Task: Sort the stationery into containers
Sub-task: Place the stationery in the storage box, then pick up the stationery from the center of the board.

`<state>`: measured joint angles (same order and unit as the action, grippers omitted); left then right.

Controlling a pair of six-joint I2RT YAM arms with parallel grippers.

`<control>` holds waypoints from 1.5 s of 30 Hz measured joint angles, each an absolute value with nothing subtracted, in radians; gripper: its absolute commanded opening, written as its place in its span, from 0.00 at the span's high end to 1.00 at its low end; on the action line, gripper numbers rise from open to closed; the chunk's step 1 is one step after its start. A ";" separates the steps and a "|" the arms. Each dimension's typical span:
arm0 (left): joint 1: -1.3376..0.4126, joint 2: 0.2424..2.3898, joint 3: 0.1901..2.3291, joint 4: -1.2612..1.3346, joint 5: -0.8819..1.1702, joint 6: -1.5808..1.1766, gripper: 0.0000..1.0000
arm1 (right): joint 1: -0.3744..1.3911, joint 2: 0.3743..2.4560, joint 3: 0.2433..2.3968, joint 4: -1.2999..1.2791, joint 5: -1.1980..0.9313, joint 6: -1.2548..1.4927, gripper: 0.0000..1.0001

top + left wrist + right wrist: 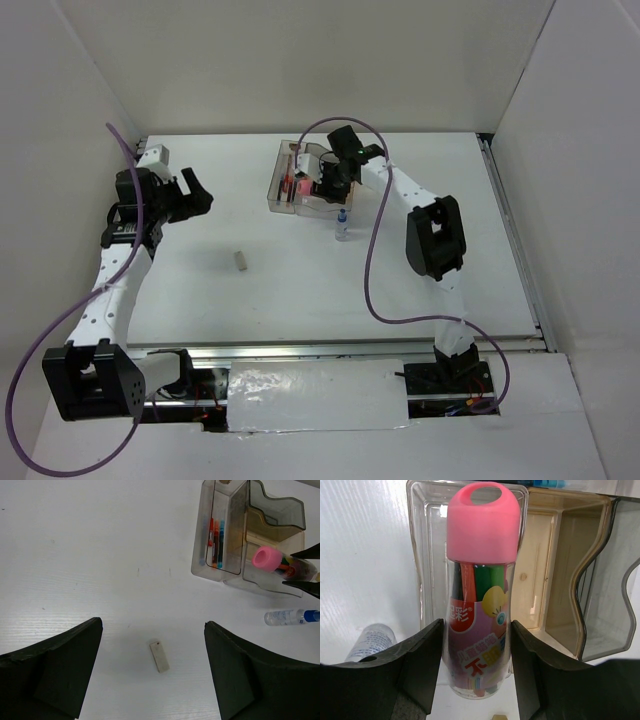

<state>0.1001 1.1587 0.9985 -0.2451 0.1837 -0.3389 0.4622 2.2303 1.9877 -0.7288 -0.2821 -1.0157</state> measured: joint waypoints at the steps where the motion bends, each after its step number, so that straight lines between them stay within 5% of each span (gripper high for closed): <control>1: 0.100 1.161 0.999 -0.245 0.184 -0.339 0.04 | 0.462 2.231 1.988 -0.728 -0.279 -1.016 0.55; 14: 0.100 1.179 0.999 -0.240 0.180 -0.342 0.02 | 0.465 2.224 2.031 -0.702 -0.273 -0.964 0.31; 29: 0.017 1.133 1.011 -0.230 0.251 -0.284 0.08 | 0.342 2.010 2.016 -0.677 -0.383 -0.645 0.37; 32: -0.053 1.132 1.008 -0.196 0.289 -0.266 0.08 | 0.215 1.800 1.828 -0.565 -0.472 -0.462 0.34; 38: -0.102 1.170 1.002 -0.160 0.315 -0.265 0.06 | 0.077 1.279 1.124 -0.130 -0.617 -0.091 0.29; 45: -0.102 1.168 0.965 -0.156 0.313 -0.265 0.06 | 0.240 1.222 0.753 0.082 -0.556 0.155 0.29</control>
<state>-0.1020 1.1675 0.9649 -0.1558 0.3130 -0.2649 0.2398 1.2217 0.7528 0.0822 -0.5564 0.1551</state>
